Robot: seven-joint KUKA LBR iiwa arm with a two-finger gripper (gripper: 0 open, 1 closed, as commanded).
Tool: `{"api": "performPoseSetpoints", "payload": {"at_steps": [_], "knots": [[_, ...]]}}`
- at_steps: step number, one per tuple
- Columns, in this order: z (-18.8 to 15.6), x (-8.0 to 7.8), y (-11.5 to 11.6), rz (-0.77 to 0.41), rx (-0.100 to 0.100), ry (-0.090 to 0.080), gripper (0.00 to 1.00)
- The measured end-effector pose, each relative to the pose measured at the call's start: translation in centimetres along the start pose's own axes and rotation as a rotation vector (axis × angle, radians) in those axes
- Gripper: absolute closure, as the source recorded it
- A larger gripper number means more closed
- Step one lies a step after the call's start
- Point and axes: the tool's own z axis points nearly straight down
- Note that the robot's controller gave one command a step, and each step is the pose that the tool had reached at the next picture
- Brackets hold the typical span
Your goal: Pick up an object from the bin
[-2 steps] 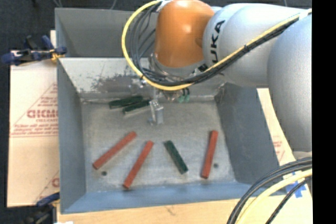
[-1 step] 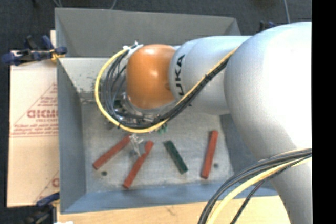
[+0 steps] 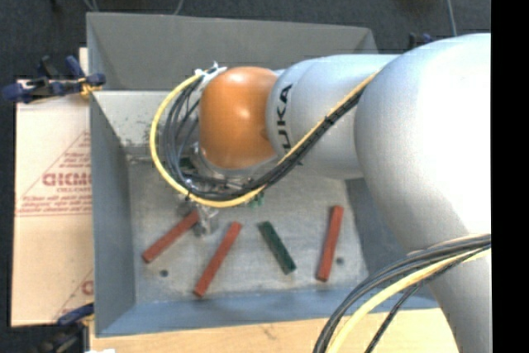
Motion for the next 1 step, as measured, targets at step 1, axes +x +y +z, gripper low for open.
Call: {"api": "performPoseSetpoints", "payload": {"at_steps": [1], "knots": [[-14.76, -2.79, -0.21, -0.009, 0.005, -0.008, 1.0]]}}
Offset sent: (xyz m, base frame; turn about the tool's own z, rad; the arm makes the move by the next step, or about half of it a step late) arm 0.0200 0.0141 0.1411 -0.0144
